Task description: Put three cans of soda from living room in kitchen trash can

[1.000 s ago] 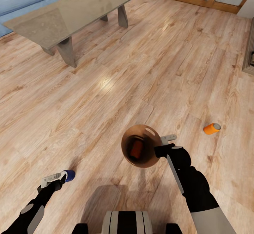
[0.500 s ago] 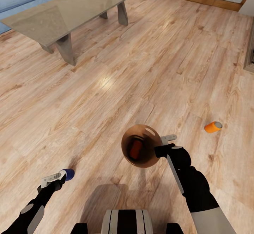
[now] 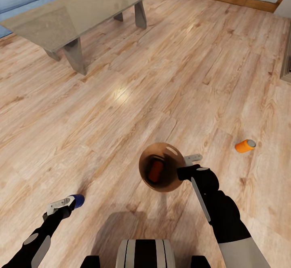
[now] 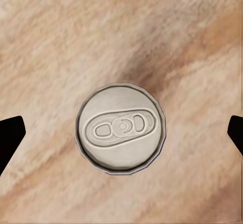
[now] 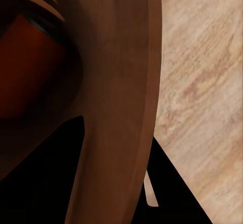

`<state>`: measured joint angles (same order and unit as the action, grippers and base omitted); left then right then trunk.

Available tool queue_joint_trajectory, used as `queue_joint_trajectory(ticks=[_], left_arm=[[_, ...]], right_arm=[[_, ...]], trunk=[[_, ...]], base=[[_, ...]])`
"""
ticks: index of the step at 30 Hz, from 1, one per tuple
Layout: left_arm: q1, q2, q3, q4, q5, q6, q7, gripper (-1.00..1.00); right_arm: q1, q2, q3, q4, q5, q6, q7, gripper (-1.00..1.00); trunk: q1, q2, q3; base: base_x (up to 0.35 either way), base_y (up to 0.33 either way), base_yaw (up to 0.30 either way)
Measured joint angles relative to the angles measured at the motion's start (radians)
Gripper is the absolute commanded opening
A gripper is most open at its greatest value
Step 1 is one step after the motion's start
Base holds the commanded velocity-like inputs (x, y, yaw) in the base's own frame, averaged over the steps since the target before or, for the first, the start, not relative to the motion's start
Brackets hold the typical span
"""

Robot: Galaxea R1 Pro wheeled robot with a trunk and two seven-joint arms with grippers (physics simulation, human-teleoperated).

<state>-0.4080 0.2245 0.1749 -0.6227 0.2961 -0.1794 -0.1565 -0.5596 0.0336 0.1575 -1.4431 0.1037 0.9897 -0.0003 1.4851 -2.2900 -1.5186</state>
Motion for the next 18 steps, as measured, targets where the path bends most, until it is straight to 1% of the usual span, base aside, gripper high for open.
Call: queue_joint_trajectory(ticks=[4, 8, 13, 16, 18], left_arm=[[0.0, 0.0, 0.0, 0.0, 0.0, 0.0, 0.0, 1.0], [0.0, 0.0, 0.0, 0.0, 0.0, 0.0, 0.0, 1.0], [0.0, 0.0, 0.0, 0.0, 0.0, 0.0, 0.0, 1.0], [0.0, 0.0, 0.0, 0.0, 0.0, 0.0, 0.0, 1.0], [0.0, 0.0, 0.0, 0.0, 0.0, 0.0, 0.0, 1.0]], right_arm=[[0.0, 0.0, 0.0, 0.0, 0.009, 0.0, -0.001, -1.0], [0.0, 0.0, 0.0, 0.0, 0.001, 0.0, 0.0, -1.0], [0.0, 0.0, 0.0, 0.0, 0.006, 0.0, 0.0, -1.0], [0.0, 0.0, 0.0, 0.0, 0.002, 0.0, 0.0, -1.0], [0.0, 0.0, 0.0, 0.0, 0.002, 0.0, 0.0, -1.0]], trunk=[[0.0, 0.0, 0.0], [0.0, 0.0, 0.0], [0.0, 0.0, 0.0], [0.0, 0.0, 0.0], [0.008, -0.014, -0.006]], base=[[0.075, -0.015, 0.0], [0.021, -0.004, 0.0], [0.004, -0.001, 0.0], [0.0, 0.0, 0.0], [0.0, 0.0, 0.0]])
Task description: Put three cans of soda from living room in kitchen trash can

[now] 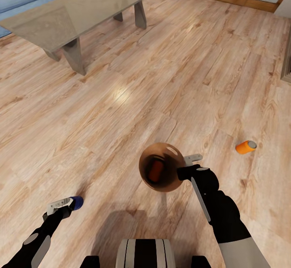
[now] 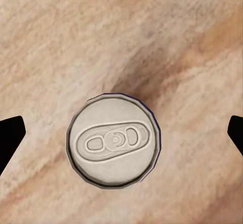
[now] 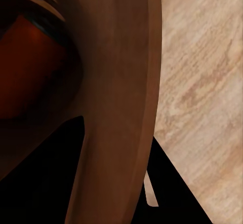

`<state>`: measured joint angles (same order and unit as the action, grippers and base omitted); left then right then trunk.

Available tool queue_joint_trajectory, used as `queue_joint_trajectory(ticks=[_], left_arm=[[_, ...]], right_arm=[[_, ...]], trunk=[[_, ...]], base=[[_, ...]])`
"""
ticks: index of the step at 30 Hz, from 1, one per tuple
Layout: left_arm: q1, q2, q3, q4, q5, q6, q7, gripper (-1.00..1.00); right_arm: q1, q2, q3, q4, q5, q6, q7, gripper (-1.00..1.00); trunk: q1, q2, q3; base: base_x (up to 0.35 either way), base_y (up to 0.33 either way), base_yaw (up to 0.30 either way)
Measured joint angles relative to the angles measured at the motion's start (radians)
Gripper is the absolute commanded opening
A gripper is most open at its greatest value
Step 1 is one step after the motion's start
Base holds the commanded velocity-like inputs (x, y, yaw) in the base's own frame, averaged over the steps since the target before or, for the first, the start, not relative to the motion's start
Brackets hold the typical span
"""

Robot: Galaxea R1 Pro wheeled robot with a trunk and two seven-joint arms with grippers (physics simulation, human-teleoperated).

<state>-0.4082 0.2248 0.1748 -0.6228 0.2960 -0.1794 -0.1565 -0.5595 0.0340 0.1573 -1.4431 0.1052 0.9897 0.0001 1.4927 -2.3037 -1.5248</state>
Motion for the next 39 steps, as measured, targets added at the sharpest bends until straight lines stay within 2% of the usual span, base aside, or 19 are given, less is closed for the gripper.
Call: queue_joint_trajectory(ticks=[8, 16, 21, 32, 39], left_arm=[[0.0, 0.0, 0.0, 0.0, 0.0, 0.0, 0.0, 1.0], [0.0, 0.001, 0.0, 0.0, 0.0, 0.0, 0.0, 1.0], [0.0, 0.0, 0.0, -0.001, 0.0, 0.0, 0.0, 1.0], [0.0, 0.001, 0.0, -0.002, 0.0, 0.0, 0.0, 1.0], [0.0, 0.001, 0.001, -0.002, 0.0, 0.0, 0.0, 1.0]], right_arm=[[0.0, 0.001, 0.0, 0.0, 0.001, 0.0, 0.0, -1.0], [0.0, 0.001, 0.0, -0.004, 0.002, 0.0, -0.001, -1.0], [-0.001, 0.001, 0.0, -0.052, 0.002, 0.001, -0.001, -1.0], [-0.002, -0.003, -0.001, -0.07, 0.002, 0.002, -0.001, -1.0], [-0.002, -0.003, -0.001, -0.072, 0.003, 0.002, -0.001, -1.0]], trunk=[[0.031, -0.056, -0.025], [0.031, -0.056, -0.025], [0.031, -0.056, -0.025], [0.031, -0.056, -0.025], [0.058, -0.105, -0.047]], base=[[0.0, 0.0, 0.0], [0.0, 0.0, 0.0], [0.0, 0.0, 0.0], [0.0, 0.0, 0.0], [0.0, 0.0, 0.0]])
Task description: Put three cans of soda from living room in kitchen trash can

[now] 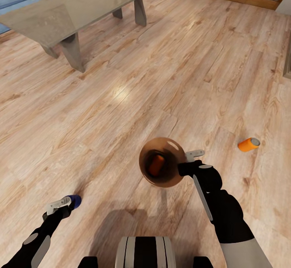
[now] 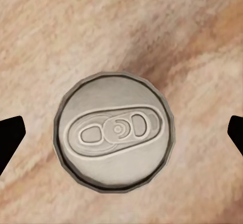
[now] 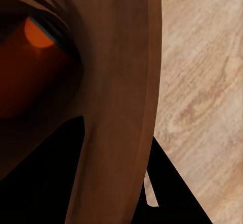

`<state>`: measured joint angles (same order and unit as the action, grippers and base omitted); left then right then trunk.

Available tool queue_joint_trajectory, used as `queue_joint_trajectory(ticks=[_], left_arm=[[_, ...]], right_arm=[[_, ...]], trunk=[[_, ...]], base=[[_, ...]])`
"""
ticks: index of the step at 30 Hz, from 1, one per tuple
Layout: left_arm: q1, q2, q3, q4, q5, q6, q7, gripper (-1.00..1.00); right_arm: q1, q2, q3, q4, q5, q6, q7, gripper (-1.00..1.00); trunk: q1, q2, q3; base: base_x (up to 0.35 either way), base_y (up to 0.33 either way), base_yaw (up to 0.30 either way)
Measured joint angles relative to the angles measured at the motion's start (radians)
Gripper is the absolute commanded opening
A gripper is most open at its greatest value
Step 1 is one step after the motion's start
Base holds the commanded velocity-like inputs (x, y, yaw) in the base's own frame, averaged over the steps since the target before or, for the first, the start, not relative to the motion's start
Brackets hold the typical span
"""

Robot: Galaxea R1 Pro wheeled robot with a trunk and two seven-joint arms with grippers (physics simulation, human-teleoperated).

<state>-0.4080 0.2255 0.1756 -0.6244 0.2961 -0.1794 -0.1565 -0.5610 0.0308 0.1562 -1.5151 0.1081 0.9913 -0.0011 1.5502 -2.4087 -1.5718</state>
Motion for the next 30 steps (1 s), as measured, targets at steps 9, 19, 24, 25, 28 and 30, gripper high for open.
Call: queue_joint_trajectory(ticks=[9, 19, 24, 25, 28, 30], left_arm=[[0.0, 0.0, 0.0, 0.0, 0.0, 0.0, 0.0, 1.0], [0.0, 0.0, 0.0, 0.0, 0.0, 0.0, 0.0, 1.0], [0.0, 0.0, -0.001, 0.0, 0.0, 0.0, 0.0, 1.0], [0.0, 0.0, -0.001, 0.0, 0.0, 0.0, 0.0, 1.0], [0.0, 0.0, -0.001, 0.0, 0.0, 0.0, 0.0, 1.0], [0.0, 0.0, -0.001, 0.0, 0.0, 0.0, 0.0, 1.0]], right_arm=[[0.0, 0.0, 0.0, 0.0, -0.002, 0.0, 0.0, -1.0], [0.0, 0.0, 0.0, 0.0, -0.001, 0.0, 0.0, -1.0], [0.0, 0.001, 0.0, 0.0, -0.002, 0.0, 0.0, -1.0], [0.0, 0.001, 0.0, 0.0, -0.001, 0.0, 0.0, -1.0], [0.0, 0.001, 0.0, 0.0, 0.001, 0.0, 0.0, -1.0], [0.0, 0.001, 0.0, 0.0, -0.002, 0.0, 0.0, -1.0]], trunk=[[0.015, -0.028, -0.013], [0.042, -0.077, -0.035], [0.05, -0.091, -0.045], [0.051, -0.092, -0.048], [0.051, -0.092, -0.052], [0.051, -0.092, -0.052]], base=[[0.0, 0.0, 0.0], [0.0, 0.0, 0.0], [0.0, 0.0, 0.0], [0.0, 0.0, 0.0], [0.0, 0.0, 0.0], [0.0, 0.0, 0.0]])
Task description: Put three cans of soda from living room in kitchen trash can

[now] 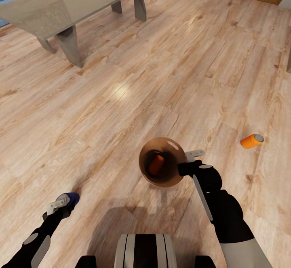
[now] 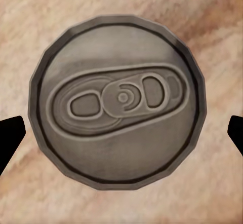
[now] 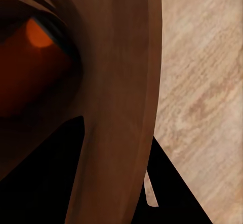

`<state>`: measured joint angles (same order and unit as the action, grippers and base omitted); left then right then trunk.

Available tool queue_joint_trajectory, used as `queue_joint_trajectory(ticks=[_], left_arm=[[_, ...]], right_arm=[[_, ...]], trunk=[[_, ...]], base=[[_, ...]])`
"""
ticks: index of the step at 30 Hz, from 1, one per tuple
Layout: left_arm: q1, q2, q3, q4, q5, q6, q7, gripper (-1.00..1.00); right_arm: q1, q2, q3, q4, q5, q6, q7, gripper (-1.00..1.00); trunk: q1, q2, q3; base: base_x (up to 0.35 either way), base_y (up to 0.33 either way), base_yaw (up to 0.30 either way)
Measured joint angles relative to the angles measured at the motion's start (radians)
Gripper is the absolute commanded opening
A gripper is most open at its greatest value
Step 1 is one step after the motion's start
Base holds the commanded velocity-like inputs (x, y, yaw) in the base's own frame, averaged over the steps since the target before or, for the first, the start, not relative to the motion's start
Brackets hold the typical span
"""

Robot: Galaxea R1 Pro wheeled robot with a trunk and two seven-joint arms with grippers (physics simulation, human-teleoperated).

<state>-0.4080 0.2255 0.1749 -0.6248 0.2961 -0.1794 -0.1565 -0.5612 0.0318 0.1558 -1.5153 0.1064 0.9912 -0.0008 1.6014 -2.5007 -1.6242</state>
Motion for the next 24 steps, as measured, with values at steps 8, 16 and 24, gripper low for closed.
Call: queue_joint_trajectory(ticks=[8, 16, 24], left_arm=[[0.0, 0.0, 0.0, -0.001, 0.0, 0.0, 0.0, 1.0], [0.0, 0.0, -0.001, -0.001, 0.0, 0.0, 0.0, 1.0], [0.0, 0.0, -0.001, -0.001, 0.0, 0.0, 0.0, 1.0]], right_arm=[[0.0, 0.0, 0.0, 0.0, 0.0, 0.0, 0.0, -1.0], [0.0, 0.0, 0.001, 0.0, 0.0, 0.0, 0.0, -1.0], [0.0, 0.0, 0.001, 0.0, 0.001, 0.0, 0.0, -1.0]], trunk=[[0.0, 0.0, 0.0], [0.0, 0.0, 0.0], [0.0, 0.0, 0.0]], base=[[0.0, 0.0, 0.0], [0.0, 0.0, 0.0], [0.008, 0.0, 0.0]])
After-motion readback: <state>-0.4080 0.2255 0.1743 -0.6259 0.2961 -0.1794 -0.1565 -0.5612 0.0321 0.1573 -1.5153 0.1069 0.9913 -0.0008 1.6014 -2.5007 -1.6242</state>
